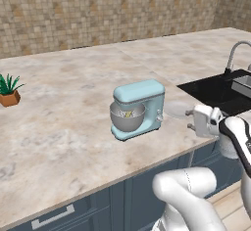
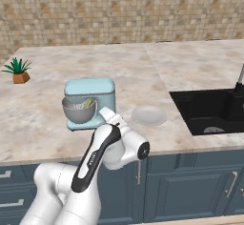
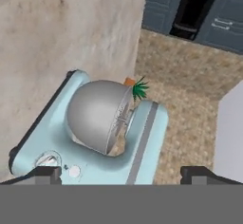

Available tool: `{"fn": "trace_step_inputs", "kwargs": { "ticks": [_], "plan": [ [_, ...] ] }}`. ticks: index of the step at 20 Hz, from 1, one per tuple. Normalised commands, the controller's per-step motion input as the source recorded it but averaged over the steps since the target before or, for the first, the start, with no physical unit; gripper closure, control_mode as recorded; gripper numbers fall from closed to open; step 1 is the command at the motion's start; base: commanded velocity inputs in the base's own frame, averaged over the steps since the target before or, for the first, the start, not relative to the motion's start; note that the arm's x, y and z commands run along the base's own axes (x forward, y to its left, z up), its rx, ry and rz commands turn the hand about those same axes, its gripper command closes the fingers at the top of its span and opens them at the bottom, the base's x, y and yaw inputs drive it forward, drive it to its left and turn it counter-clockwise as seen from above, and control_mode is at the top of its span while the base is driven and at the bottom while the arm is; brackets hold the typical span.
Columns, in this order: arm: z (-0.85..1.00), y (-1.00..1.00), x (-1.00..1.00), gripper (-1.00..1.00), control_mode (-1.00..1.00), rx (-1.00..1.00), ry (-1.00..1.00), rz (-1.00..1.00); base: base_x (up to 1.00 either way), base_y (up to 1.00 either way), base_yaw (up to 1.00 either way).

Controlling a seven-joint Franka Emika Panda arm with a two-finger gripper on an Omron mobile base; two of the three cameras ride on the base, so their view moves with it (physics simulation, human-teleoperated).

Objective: Add butter and sugar cubes to the stand mixer bowl and then turn on the stand mixer to begin making frosting.

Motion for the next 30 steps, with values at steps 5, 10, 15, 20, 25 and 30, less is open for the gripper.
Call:
{"fn": "trace_step_inputs", "kwargs": {
  "ticks": [5, 10, 15, 20, 25, 30],
  "plan": [
    [0.00, 0.00, 0.30, -1.00, -1.00, 0.29, 0.32, 0.00, 0.00, 0.00, 0.00],
    [-0.08, 0.00, 0.28, -1.00, -1.00, 0.31, 0.29, -0.01, 0.00, 0.00, 0.00],
    [-0.21, 0.00, 0.18, -1.00, -1.00, 0.30, 0.25, -0.04, 0.00, 0.00, 0.00],
    [-0.24, 0.00, 0.22, -1.00, -1.00, 0.26, 0.22, -0.04, 0.00, 0.00, 0.00],
    [-0.25, 0.01, 0.17, -1.00, -1.00, 0.24, 0.17, -0.05, 0.00, 0.00, 0.00],
    [-0.21, 0.03, 0.15, -1.00, -1.00, 0.14, 0.11, -0.04, 0.00, 0.00, 0.00]
  ]
}}
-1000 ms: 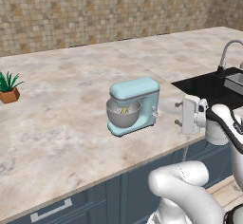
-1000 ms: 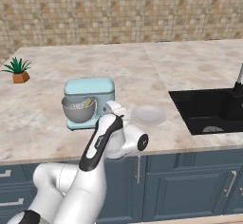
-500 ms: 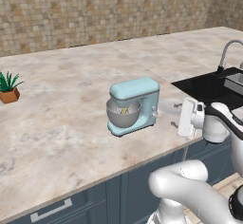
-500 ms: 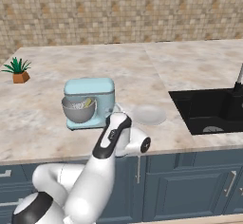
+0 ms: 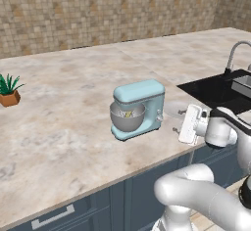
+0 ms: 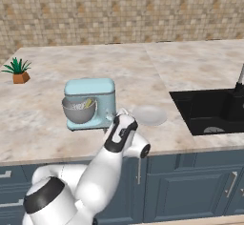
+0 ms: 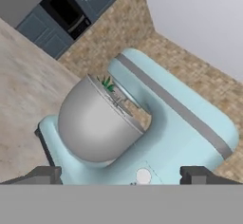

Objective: Add butter and sugar cubes to the stand mixer bowl and then turn on the stand mixer to begin making frosting.

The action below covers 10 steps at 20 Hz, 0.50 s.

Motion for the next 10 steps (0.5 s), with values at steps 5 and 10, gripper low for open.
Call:
{"fn": "trace_step_inputs", "kwargs": {
  "ticks": [5, 10],
  "plan": [
    [-0.07, 0.19, 0.17, -1.00, -1.00, 0.05, 0.07, -0.02, 0.00, 0.00, 0.00],
    [-0.13, 0.11, 0.22, -1.00, -1.00, 0.00, 0.07, 0.00, 0.00, 0.00, 0.00]
  ]
}}
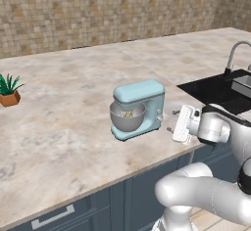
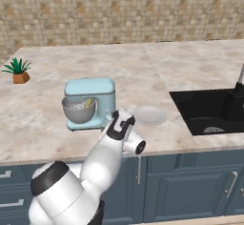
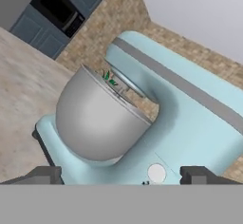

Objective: Add butter and sugar cubes to the stand mixer bowl and then turn on the stand mixer to begin making frosting.

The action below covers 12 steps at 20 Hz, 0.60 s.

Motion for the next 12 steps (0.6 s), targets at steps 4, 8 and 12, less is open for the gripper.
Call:
{"fn": "trace_step_inputs", "kwargs": {
  "ticks": [4, 8, 12],
  "plan": [
    [-0.24, 0.00, 0.23, -1.00, -1.00, 0.00, 0.07, -0.01, 0.00, 0.00, 0.00],
    [-0.19, 0.00, 0.19, -1.00, -1.00, 0.01, 0.04, -0.04, 0.00, 0.00, 0.00],
    [-0.15, 0.00, 0.21, -1.00, -1.00, 0.01, 0.03, -0.07, 0.00, 0.00, 0.00]
  ]
}}
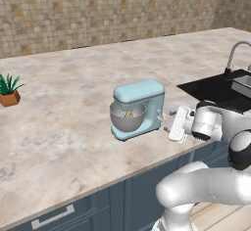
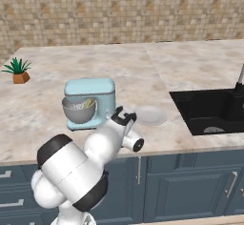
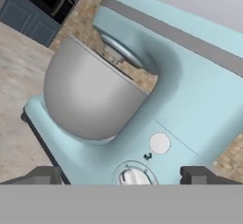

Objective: Add butter and sugar cubes to the stand mixer bowl and then turn on the stand mixer to begin making frosting.

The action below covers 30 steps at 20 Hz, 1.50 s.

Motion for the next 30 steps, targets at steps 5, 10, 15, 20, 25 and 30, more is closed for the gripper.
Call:
{"fn": "trace_step_inputs", "kwargs": {
  "ticks": [5, 10, 15, 20, 25, 30],
  "plan": [
    [-0.16, 0.02, 0.22, -1.00, -1.00, 0.00, 0.02, -0.08, 0.00, 0.00, 0.00],
    [-0.10, 0.00, 0.21, -1.00, -1.00, 0.00, 0.02, -0.06, 0.00, 0.00, 0.00],
    [0.00, 0.00, 0.16, -1.00, -1.00, 0.01, 0.00, -0.02, 0.00, 0.00, 0.00],
    [0.00, 0.00, 0.19, -1.00, -1.00, 0.00, 0.00, -0.01, 0.00, 0.00, 0.00],
    [-0.07, 0.05, 0.22, -1.00, -1.00, 0.00, 0.05, 0.00, 0.00, 0.00, 0.00],
    [-0.12, 0.10, 0.24, -1.00, -1.00, 0.00, 0.05, 0.00, 0.00, 0.00, 0.00]
  ]
}}
